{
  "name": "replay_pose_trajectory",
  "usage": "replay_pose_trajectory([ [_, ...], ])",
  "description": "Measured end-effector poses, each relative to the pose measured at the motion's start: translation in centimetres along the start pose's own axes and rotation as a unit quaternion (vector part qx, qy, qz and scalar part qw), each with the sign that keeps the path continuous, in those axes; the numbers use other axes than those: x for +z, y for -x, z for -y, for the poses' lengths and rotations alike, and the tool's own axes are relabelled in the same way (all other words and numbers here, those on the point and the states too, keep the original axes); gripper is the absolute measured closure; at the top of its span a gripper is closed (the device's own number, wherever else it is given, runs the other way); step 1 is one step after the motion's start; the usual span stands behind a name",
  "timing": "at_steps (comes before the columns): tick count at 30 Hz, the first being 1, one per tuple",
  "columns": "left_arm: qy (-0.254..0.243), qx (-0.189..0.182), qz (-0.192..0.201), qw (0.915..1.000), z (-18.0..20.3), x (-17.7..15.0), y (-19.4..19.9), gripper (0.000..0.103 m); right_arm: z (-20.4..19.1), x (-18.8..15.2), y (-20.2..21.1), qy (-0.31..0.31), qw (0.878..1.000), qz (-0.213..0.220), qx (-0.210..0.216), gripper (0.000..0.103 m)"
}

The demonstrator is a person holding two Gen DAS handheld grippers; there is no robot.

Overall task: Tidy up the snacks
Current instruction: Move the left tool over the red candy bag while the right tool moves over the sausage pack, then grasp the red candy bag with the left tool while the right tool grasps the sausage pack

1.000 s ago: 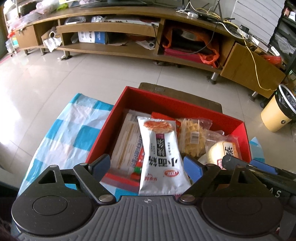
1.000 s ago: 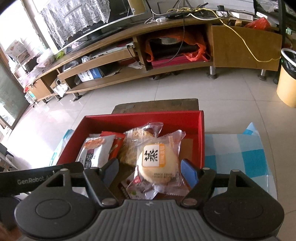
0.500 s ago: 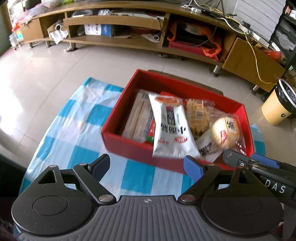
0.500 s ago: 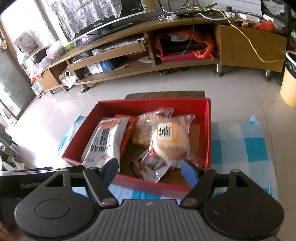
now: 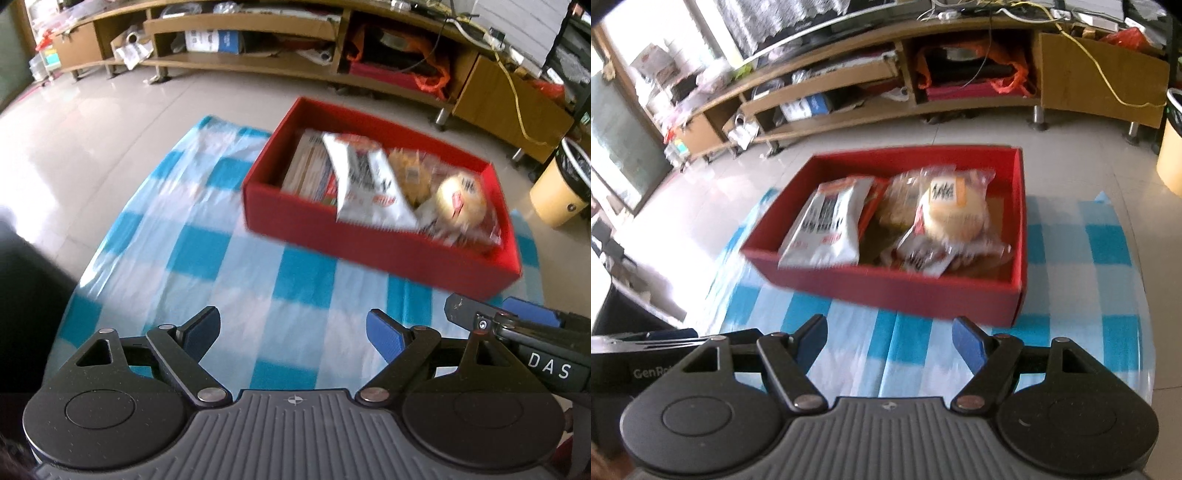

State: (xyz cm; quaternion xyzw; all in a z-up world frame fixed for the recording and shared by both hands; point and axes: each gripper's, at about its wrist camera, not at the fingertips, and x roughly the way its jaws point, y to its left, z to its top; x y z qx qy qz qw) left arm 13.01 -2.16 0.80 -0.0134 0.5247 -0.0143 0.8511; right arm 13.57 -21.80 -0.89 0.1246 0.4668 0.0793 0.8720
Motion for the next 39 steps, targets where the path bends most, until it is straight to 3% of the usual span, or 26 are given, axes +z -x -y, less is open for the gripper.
replay_pose_trajectory([
  [11,0.054,-0.022,-0.074,0.9955,-3.0,-6.0,-0.6,0.017,-2.6,-4.8,0.5,0.060,0.997,-0.040,0.000,0.032],
  [20,0.068,-0.009,-0.095,0.9931,-3.8,-9.2,-1.1,0.013,-3.2,-7.5,0.3,0.075,0.995,-0.072,0.002,0.032],
  [24,0.085,-0.007,-0.097,0.9916,-4.2,-9.4,-1.6,0.013,-3.2,-8.1,0.3,0.082,0.993,-0.083,0.004,0.026],
  [29,0.096,-0.003,-0.098,0.9906,-4.3,-9.2,-2.2,0.012,-2.1,-8.9,0.4,0.068,0.993,-0.092,-0.008,0.025],
  [34,0.093,0.008,-0.126,0.9877,-4.3,-9.7,-4.1,0.026,-0.2,-9.8,1.0,0.036,0.994,-0.101,-0.017,0.025],
  [37,0.070,0.016,-0.115,0.9907,-4.0,-9.8,-3.8,0.036,1.0,-10.6,1.6,0.006,0.994,-0.107,-0.022,0.025],
  [39,0.061,0.015,-0.114,0.9915,-3.9,-10.0,-3.7,0.037,1.7,-11.2,2.0,-0.015,0.993,-0.112,-0.017,0.025],
])
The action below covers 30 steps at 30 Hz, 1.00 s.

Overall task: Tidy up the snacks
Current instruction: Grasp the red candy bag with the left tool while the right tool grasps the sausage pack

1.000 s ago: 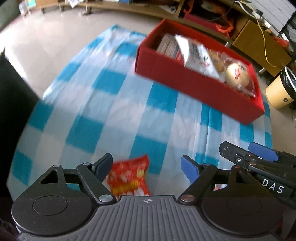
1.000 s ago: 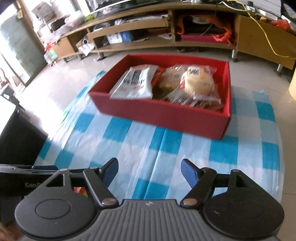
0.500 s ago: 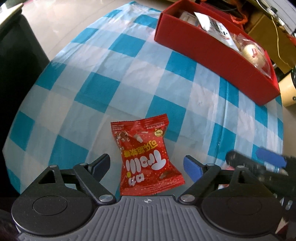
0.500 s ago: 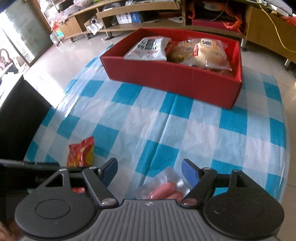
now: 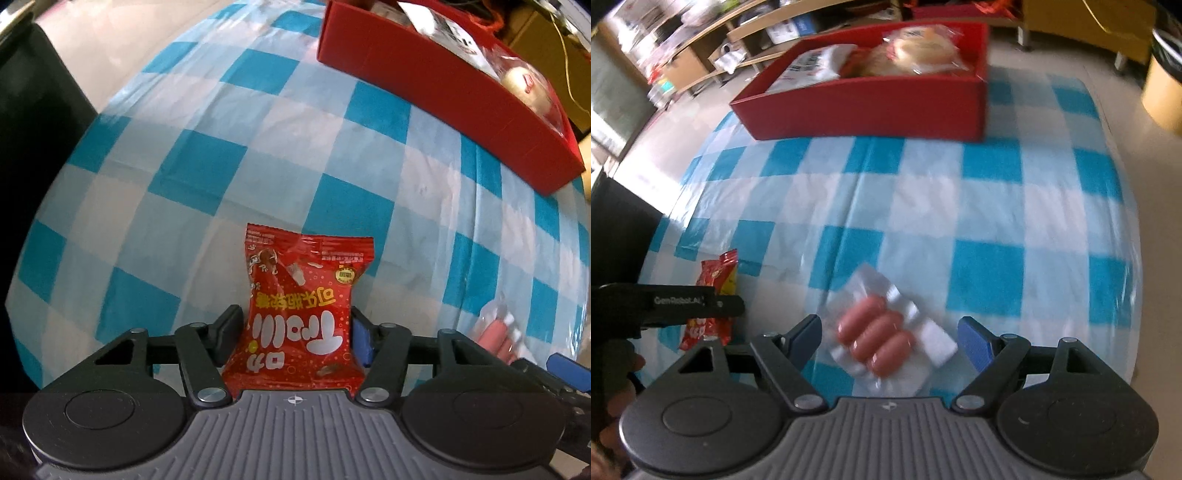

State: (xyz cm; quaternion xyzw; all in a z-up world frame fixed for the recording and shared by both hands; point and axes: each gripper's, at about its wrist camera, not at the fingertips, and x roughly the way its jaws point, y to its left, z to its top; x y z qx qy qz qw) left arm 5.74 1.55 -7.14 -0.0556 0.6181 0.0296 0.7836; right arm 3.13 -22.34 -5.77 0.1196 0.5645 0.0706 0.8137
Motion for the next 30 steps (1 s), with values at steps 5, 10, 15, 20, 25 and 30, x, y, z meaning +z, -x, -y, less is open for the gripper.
replay_pose_trajectory([
  [5,-0.005,-0.015,-0.002,0.9999,-0.4,-0.2,0.3,0.043,-0.3,-0.6,0.1,0.016,1.000,-0.002,0.007,0.024],
  [10,-0.009,-0.028,-0.008,0.9995,-0.8,0.1,0.3,0.044,-0.9,0.0,-1.1,0.035,0.999,-0.017,0.019,0.022],
  [15,-0.014,-0.034,-0.012,0.9992,-1.1,0.3,0.3,0.044,-1.1,0.3,-0.6,0.045,0.998,-0.003,0.036,0.020],
  [20,-0.024,-0.032,-0.011,0.9991,-1.0,0.2,0.4,0.043,-1.9,0.9,-1.7,0.087,0.995,-0.026,0.028,0.017],
  [25,-0.023,-0.036,-0.013,0.9990,-1.1,0.4,0.2,0.042,-2.1,0.5,-3.1,0.098,0.994,-0.052,0.017,0.017],
  [30,-0.028,-0.035,-0.015,0.9989,-0.8,0.5,0.1,0.041,-2.9,-0.1,-4.0,0.130,0.990,-0.052,0.019,0.002],
])
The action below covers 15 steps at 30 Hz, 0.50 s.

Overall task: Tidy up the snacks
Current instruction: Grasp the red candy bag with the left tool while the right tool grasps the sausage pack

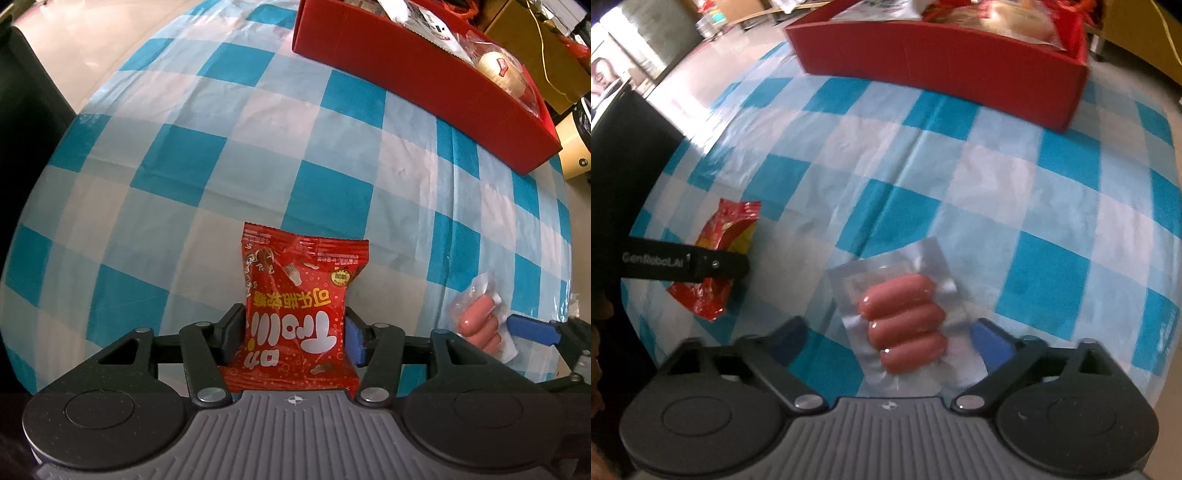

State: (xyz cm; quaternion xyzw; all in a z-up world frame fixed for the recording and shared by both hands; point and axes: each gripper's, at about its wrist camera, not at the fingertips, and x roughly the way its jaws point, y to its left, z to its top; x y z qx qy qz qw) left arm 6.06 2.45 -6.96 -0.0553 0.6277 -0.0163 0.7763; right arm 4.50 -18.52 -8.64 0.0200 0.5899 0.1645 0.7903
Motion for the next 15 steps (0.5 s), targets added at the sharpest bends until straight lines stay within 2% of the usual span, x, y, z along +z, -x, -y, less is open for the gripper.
replay_pose_trajectory([
  [4,-0.003,-0.002,0.000,1.0000,0.0,0.0,0.0,0.040,-1.0,0.0,-0.7,0.029,0.999,0.002,-0.030,0.002],
  [9,-0.003,-0.008,-0.001,1.0000,-0.3,0.1,0.0,0.036,-0.1,0.3,-0.5,-0.005,1.000,0.008,-0.015,0.002],
  [12,-0.010,-0.007,0.001,0.9999,-0.2,0.0,0.0,0.036,-0.2,0.2,-0.5,-0.004,1.000,0.011,-0.017,0.002],
  [13,-0.011,-0.006,0.001,0.9999,-0.1,-0.1,0.0,0.036,-0.5,0.0,-0.5,0.004,1.000,0.013,-0.023,0.003],
  [15,-0.012,-0.007,0.002,0.9999,-0.1,-0.1,0.0,0.036,-1.3,-0.5,-0.4,0.029,0.998,0.015,-0.051,0.019],
])
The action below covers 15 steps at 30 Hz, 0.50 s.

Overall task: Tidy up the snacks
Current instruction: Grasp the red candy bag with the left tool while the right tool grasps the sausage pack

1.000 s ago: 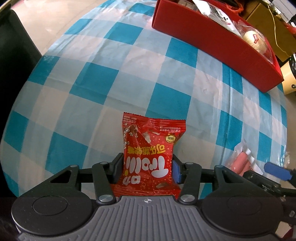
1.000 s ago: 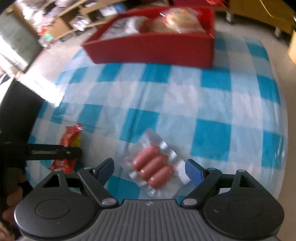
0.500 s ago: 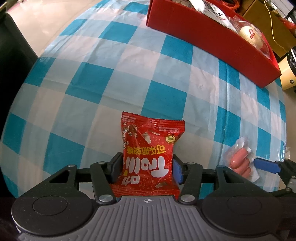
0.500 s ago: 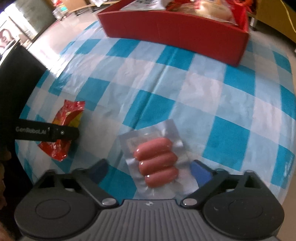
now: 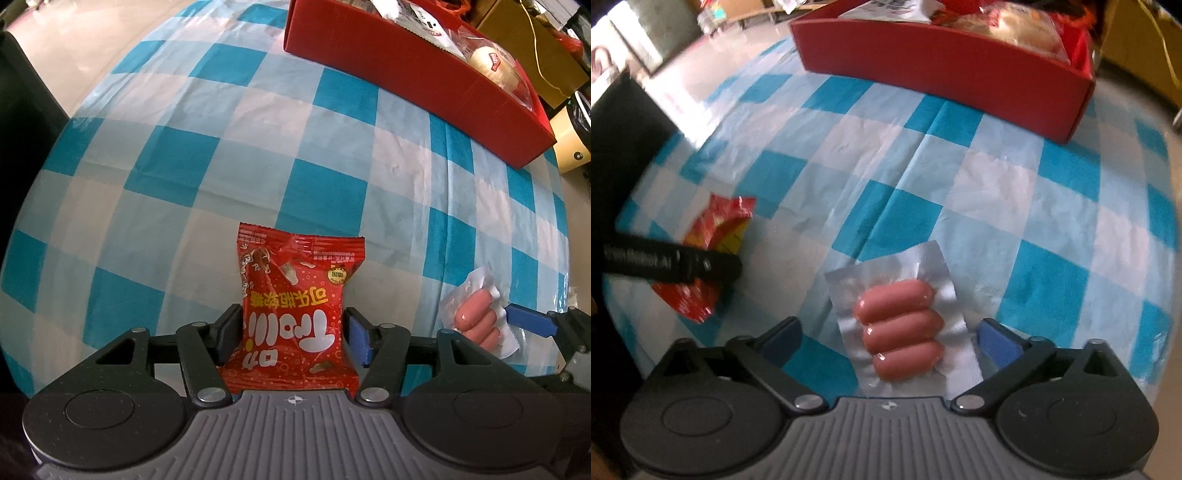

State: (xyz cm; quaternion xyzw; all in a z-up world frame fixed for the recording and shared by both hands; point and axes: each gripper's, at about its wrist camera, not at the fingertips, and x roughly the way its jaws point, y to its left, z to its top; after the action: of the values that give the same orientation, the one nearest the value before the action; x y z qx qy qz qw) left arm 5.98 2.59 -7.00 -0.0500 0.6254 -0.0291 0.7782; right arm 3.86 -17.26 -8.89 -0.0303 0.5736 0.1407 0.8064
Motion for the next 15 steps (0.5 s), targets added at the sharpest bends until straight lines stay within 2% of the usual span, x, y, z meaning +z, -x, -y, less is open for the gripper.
replay_pose_trajectory([
  [1,0.000,-0.002,0.000,1.0000,0.0,0.0,0.0,0.035,-0.5,-0.2,0.0,0.016,1.000,0.001,-0.019,0.023],
  [2,0.000,-0.006,-0.002,1.0000,0.0,0.0,-0.1,0.029,-0.9,-0.5,0.1,0.029,0.999,0.004,-0.035,0.028],
  [3,0.000,-0.011,-0.004,0.9999,0.0,0.0,-0.2,0.016,-1.0,-0.7,0.3,0.033,0.999,0.009,-0.035,0.034],
  [4,0.005,-0.006,-0.012,0.9999,-0.1,0.0,-0.5,0.011,-1.0,-0.8,0.5,0.035,0.999,0.012,-0.036,0.035],
  [6,0.008,0.001,-0.013,0.9999,-0.1,0.0,-0.9,0.009,-0.8,-0.9,0.8,0.028,0.999,0.012,-0.029,0.035],
  [10,0.006,0.018,-0.004,0.9998,-0.1,0.0,-0.8,0.015,-0.4,-1.0,1.4,0.010,1.000,0.017,-0.019,0.035],
  [12,0.005,0.031,0.004,0.9995,-0.1,-0.1,-0.5,0.028,-0.1,-0.9,1.9,-0.001,1.000,0.025,-0.013,0.035],
  [13,0.003,0.033,0.008,0.9994,-0.1,0.0,-0.3,0.030,0.1,-0.8,2.1,-0.007,0.999,0.029,-0.011,0.035],
  [15,0.002,0.031,0.013,0.9994,-0.1,0.0,0.0,0.043,0.4,-0.5,2.6,-0.020,0.999,0.037,-0.006,0.035],
])
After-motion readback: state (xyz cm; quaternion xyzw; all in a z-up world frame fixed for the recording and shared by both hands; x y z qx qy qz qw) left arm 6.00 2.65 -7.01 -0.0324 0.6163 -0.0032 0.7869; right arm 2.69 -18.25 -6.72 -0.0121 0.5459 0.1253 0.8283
